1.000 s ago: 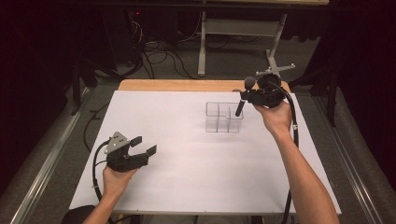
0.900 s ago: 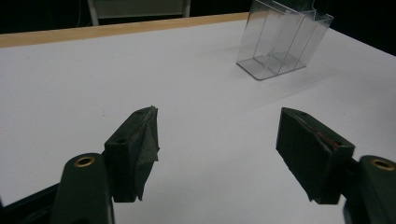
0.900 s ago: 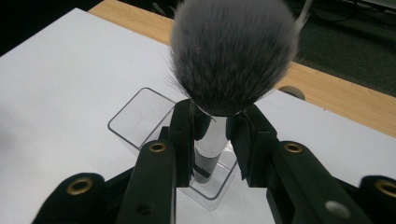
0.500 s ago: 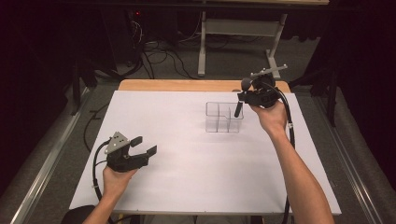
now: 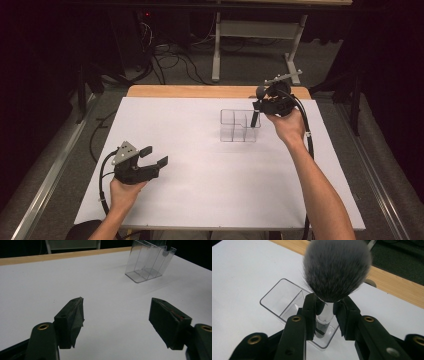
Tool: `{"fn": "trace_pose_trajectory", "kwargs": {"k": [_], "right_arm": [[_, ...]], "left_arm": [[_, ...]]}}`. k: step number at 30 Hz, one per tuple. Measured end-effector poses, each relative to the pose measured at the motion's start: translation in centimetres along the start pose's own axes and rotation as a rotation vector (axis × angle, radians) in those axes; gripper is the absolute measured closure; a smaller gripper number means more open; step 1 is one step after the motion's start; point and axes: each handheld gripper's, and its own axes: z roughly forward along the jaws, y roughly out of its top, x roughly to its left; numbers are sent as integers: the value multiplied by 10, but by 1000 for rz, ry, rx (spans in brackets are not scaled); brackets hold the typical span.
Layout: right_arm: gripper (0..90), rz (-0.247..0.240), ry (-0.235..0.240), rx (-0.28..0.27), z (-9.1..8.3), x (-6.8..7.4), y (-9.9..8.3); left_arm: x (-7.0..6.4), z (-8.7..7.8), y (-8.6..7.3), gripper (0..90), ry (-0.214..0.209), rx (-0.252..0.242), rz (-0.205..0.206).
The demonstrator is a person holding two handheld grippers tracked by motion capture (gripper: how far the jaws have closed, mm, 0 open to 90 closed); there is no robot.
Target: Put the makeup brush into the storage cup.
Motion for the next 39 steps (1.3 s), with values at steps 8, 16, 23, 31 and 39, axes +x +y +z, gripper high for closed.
{"fn": "trace_pose_trajectory", "kwargs": {"k": [8, 16, 23, 31, 39], "right_arm": [[719, -21, -4, 37, 7, 3, 0], [556, -3, 4, 94, 14, 3, -1], [450, -12, 19, 67, 5, 6, -7], [445, -5, 28, 9, -4, 5, -11], [440, -1, 31, -13, -7, 3, -16]], "left_arm": [[0, 1, 0, 282, -1, 5, 6], [0, 0, 0, 282, 1, 2, 8], [-1, 0, 0, 281, -1, 1, 8], [-1, 0, 0, 281, 2, -1, 6], [-1, -1, 0, 280, 3, 1, 8]]}}
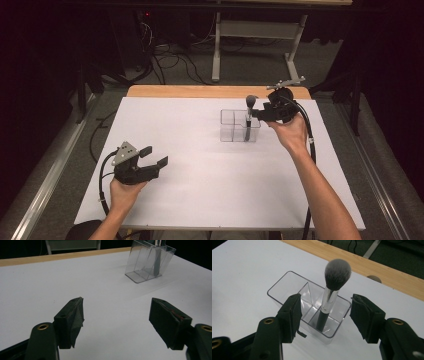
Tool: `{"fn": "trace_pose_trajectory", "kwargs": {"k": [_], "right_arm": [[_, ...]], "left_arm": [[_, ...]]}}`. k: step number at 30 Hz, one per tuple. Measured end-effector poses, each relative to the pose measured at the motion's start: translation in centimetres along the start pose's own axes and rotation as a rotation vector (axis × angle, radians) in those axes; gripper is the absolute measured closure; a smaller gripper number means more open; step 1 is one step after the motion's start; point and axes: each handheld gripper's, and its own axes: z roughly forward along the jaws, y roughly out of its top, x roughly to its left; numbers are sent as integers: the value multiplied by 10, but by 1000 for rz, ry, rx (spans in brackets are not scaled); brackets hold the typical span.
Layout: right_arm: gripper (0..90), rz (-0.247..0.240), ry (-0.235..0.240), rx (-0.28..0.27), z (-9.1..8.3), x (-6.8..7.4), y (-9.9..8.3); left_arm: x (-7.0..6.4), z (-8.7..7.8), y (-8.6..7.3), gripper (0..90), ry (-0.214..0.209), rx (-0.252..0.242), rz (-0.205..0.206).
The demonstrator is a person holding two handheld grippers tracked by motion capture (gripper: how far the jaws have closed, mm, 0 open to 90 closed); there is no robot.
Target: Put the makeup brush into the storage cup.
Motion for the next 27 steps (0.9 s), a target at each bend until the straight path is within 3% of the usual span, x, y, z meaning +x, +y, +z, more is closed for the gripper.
{"fn": "trace_pose_trajectory", "kwargs": {"k": [9, 27], "right_arm": [[441, 1, -2, -48, -11, -3, -5], [446, -13, 15, -91, -31, -3, -16]], "left_arm": [[0, 0, 0, 280, 2, -1, -2], [1, 1, -1, 279, 2, -3, -11]]}}
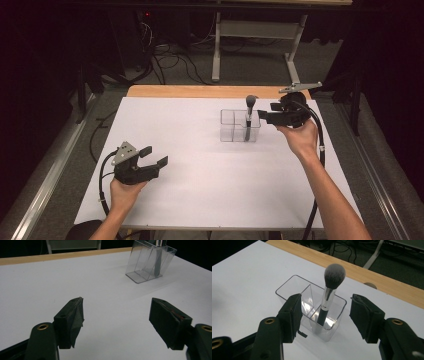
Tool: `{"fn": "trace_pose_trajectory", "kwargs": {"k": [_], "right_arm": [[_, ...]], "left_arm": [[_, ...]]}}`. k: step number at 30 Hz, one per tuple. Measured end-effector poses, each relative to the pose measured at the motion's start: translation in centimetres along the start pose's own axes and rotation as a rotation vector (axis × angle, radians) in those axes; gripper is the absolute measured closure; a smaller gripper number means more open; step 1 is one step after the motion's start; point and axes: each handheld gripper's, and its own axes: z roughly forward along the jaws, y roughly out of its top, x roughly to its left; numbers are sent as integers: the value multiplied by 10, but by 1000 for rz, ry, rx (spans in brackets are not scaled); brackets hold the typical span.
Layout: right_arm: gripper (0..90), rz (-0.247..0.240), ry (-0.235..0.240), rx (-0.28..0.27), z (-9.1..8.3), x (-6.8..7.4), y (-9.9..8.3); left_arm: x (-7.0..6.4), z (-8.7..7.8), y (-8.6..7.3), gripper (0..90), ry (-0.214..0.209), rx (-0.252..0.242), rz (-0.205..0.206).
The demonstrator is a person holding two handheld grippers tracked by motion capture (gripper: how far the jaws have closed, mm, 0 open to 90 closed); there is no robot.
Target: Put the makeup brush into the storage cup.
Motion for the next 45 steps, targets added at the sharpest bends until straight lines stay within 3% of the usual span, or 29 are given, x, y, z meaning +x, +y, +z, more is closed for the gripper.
{"fn": "trace_pose_trajectory", "kwargs": {"k": [45], "right_arm": [[444, 11, 40, -109, -41, 5, -34]], "left_arm": [[0, 2, 1, 279, -10, -8, -4]]}}
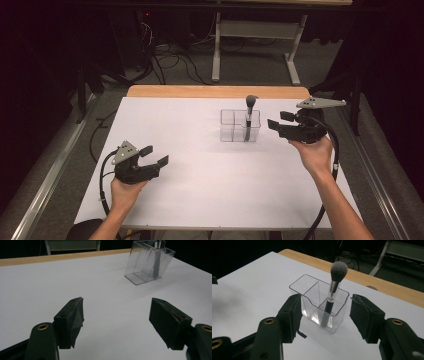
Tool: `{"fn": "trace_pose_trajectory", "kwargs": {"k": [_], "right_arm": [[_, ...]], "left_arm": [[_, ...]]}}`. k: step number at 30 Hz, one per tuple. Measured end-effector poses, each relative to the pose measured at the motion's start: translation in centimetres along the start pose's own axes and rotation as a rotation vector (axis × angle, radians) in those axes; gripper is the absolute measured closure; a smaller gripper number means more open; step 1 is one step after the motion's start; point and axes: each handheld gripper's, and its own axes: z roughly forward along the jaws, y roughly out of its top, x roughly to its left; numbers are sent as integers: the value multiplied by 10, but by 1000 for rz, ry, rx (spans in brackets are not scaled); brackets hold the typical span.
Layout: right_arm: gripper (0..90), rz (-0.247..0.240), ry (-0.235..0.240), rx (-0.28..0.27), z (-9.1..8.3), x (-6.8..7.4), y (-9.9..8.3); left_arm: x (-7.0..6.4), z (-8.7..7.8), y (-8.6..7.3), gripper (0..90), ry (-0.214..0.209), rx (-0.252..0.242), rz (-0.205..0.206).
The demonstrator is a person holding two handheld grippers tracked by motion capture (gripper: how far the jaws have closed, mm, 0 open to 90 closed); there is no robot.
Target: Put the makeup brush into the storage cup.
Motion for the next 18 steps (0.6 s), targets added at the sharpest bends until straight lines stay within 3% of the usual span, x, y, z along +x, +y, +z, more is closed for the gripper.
{"fn": "trace_pose_trajectory", "kwargs": {"k": [18], "right_arm": [[420, -1, 13, -50, -18, 2, -19]], "left_arm": [[0, 0, 0, 279, 0, 5, -2]]}}
